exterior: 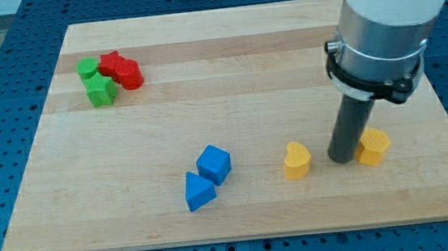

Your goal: Move the yellow hexagon to the right side of the blue cube

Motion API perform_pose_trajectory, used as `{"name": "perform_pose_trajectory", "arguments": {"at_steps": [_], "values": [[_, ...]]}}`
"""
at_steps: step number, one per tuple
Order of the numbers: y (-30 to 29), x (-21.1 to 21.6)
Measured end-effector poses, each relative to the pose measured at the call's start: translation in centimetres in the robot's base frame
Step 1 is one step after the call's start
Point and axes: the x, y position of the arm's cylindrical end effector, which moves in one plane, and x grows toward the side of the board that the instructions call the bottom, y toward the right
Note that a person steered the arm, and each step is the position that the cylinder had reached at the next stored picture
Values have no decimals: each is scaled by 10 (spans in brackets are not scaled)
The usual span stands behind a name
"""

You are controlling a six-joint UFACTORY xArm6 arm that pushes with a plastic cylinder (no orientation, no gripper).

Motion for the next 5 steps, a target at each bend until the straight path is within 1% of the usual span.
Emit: {"name": "perform_pose_trajectory", "arguments": {"at_steps": [1,3,4,5], "values": [[-26,0],[-105,0],[-108,-2],[-85,-33]]}}
